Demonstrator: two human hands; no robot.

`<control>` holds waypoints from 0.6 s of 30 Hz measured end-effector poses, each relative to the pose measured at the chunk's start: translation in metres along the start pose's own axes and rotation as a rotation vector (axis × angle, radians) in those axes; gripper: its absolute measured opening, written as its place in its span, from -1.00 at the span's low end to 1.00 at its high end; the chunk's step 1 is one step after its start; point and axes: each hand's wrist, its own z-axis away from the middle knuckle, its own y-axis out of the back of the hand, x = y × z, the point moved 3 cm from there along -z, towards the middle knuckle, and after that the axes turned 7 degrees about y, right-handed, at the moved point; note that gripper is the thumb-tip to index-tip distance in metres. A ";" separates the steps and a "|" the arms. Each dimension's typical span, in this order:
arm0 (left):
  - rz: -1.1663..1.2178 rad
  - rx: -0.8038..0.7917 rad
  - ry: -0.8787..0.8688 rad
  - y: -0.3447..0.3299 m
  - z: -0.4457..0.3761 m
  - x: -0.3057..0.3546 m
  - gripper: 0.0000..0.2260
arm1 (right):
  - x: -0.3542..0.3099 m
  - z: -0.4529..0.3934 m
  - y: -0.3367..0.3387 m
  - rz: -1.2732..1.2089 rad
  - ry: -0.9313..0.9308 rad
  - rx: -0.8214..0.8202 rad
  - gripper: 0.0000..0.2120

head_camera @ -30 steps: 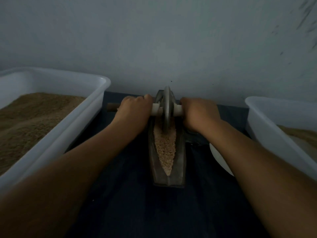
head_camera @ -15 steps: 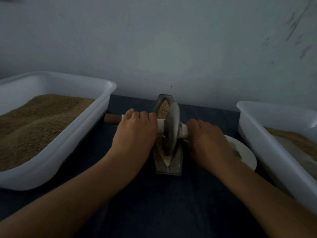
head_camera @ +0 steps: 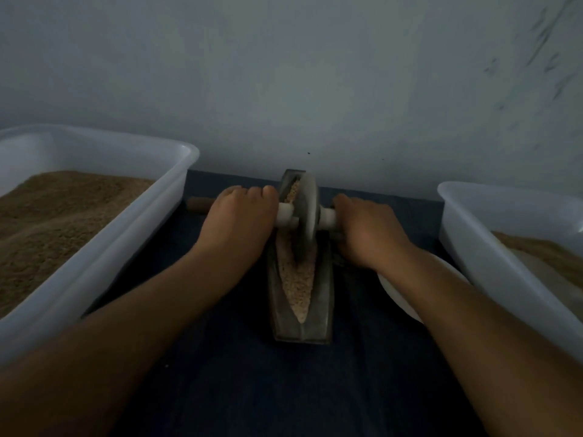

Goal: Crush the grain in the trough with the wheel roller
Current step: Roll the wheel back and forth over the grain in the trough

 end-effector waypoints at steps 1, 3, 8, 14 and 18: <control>-0.012 -0.004 -0.005 -0.003 -0.010 -0.001 -0.81 | 0.006 -0.010 -0.004 -0.017 -0.020 -0.036 -0.71; -0.026 -0.021 -0.010 -0.010 -0.027 -0.004 -0.81 | 0.012 -0.027 -0.008 -0.011 -0.041 -0.048 -0.71; 0.058 -0.041 0.019 -0.027 -0.050 -0.013 -0.76 | 0.016 -0.054 -0.010 0.042 -0.065 -0.049 -0.75; 0.183 -0.134 0.073 -0.032 -0.045 -0.016 -0.71 | 0.006 -0.046 -0.002 0.127 -0.032 0.042 -0.85; 0.161 -0.120 0.097 -0.019 -0.024 -0.011 -0.70 | -0.003 -0.022 0.004 0.128 -0.023 0.039 -0.85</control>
